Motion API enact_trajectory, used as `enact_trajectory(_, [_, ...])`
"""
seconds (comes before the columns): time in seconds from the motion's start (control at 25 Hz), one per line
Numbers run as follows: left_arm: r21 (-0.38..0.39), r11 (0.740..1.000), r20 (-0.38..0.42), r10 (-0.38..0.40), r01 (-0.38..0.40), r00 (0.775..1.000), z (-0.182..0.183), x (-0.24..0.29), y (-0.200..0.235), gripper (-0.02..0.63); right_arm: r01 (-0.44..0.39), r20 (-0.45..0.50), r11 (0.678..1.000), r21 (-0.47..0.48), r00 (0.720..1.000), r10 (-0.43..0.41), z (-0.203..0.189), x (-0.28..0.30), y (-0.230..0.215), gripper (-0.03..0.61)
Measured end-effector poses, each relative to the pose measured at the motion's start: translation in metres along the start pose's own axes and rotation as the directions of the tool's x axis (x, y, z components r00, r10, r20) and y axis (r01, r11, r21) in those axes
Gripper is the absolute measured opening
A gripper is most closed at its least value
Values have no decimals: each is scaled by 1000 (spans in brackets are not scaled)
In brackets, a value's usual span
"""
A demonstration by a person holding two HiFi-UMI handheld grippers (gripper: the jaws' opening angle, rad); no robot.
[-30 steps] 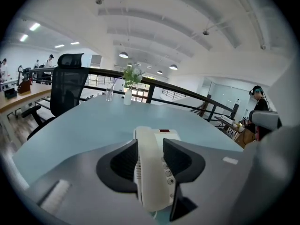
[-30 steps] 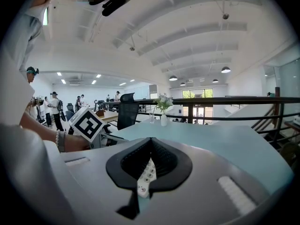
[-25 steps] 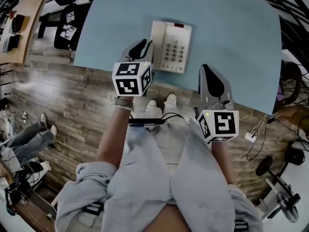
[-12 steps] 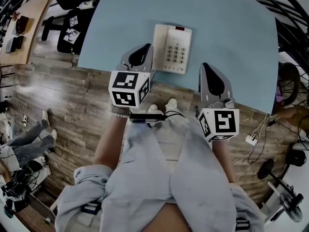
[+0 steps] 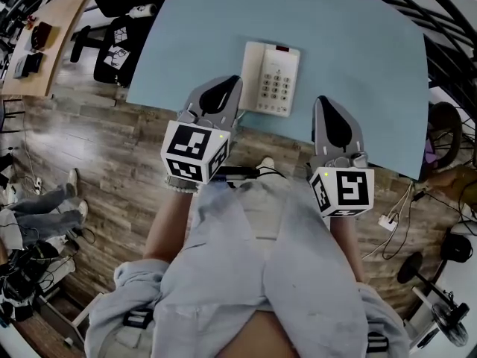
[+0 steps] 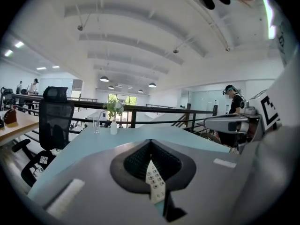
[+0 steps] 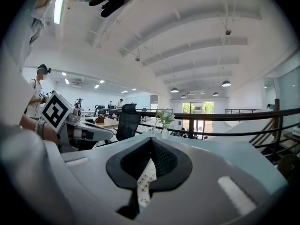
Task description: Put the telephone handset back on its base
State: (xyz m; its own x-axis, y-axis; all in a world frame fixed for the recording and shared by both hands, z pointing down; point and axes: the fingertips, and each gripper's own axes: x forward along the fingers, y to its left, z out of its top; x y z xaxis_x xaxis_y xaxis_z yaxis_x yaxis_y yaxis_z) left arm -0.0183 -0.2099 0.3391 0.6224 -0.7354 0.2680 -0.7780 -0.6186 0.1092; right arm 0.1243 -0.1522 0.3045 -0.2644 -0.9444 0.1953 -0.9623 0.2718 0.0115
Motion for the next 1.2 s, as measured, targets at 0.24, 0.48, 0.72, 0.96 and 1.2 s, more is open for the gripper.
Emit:
enact_trajectory(0.24, [10, 998, 35, -59, 58, 998, 11, -16, -13, 3, -4, 1, 999, -43, 1000, 4, 4, -5, -1, 5])
enact_trajectory(0.48, [21, 997, 41, -69, 68, 997, 10, -21, -14, 3, -5, -7, 999, -37, 1000, 5, 2, -4, 1, 5])
enact_trajectory(0.72, [28, 997, 38, -75, 74, 996, 9, -21, -17, 3, -17, -6, 999, -44, 1000, 17, 4, -3, 4, 5])
enact_trajectory(0.96, [33, 997, 31, -69, 68, 997, 8, -20, -15, 3, -28, -12, 998, -54, 1000, 28, 5, -1, 7, 5])
enact_trajectory(1.2, [26, 998, 22, -63, 63, 998, 5, -19, -12, 3, -23, -3, 999, -46, 1000, 22, 4, 0, 8, 5])
